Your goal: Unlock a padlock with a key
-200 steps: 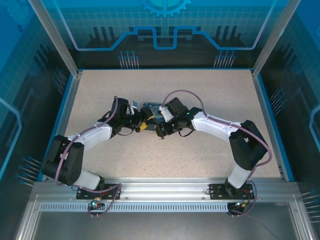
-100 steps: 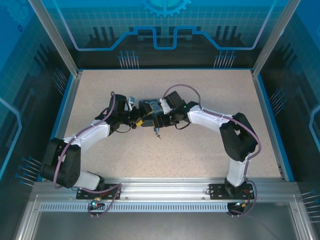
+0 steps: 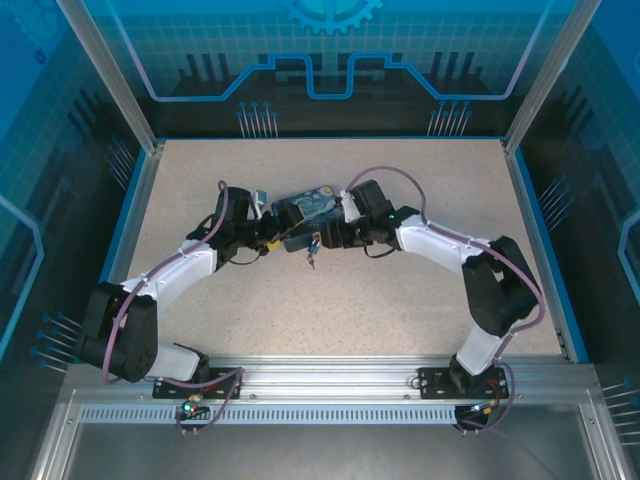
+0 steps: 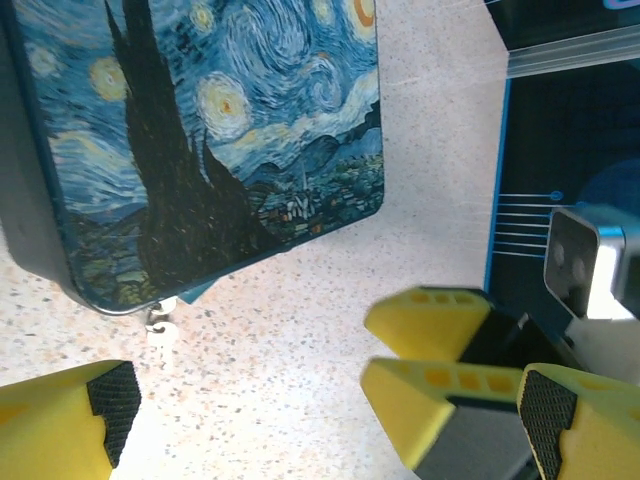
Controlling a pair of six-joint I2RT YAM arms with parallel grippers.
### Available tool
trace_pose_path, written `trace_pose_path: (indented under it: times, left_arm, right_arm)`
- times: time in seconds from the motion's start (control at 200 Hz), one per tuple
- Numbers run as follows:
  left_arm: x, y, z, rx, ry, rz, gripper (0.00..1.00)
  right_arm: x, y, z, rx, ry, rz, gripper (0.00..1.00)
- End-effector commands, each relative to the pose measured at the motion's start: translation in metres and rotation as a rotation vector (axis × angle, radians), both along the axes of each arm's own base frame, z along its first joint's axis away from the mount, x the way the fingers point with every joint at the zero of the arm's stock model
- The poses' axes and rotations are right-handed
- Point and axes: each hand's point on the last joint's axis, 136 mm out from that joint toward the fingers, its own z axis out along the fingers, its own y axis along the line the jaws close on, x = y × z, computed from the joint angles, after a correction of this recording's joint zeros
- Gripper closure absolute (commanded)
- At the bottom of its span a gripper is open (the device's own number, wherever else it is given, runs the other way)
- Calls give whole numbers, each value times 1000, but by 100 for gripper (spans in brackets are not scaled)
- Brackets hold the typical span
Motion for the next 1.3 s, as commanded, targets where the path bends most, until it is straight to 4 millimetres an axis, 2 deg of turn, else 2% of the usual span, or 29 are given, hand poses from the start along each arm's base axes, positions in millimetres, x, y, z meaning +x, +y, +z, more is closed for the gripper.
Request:
trace_pose_path:
  times: [0.0, 0.16, 0.175, 0.21, 0.325, 0.36, 0.665, 0.805, 1.296]
  left_arm:
    - [10, 8, 19, 74, -73, 0, 1]
    - [18, 15, 21, 136, -83, 5, 1]
    - [19, 15, 22, 140, -85, 5, 1]
    - [21, 17, 22, 149, -87, 6, 1]
    - [29, 22, 20, 176, -82, 12, 1]
    - [32, 23, 19, 182, -81, 14, 1]
    - [51, 35, 19, 208, -82, 26, 1]
    - [58, 38, 19, 205, -82, 25, 1]
    - [65, 40, 14, 185, -67, 21, 1]
  right_arm:
    - [-4, -7, -4, 55, -1, -82, 48]
    - [-8, -4, -16, 147, 24, -170, 49]
    - [-12, -6, -24, 144, 38, -178, 49]
    - [-13, -5, -27, 161, 41, -200, 49]
    - [-14, 5, -39, 200, 47, -239, 50]
    - [-11, 10, -37, 223, 26, -246, 50]
    - [-7, 33, -69, 243, 25, -290, 59]
    - [-4, 36, -76, 231, 8, -307, 63]
    - [6, 49, -90, 202, 6, -295, 65]
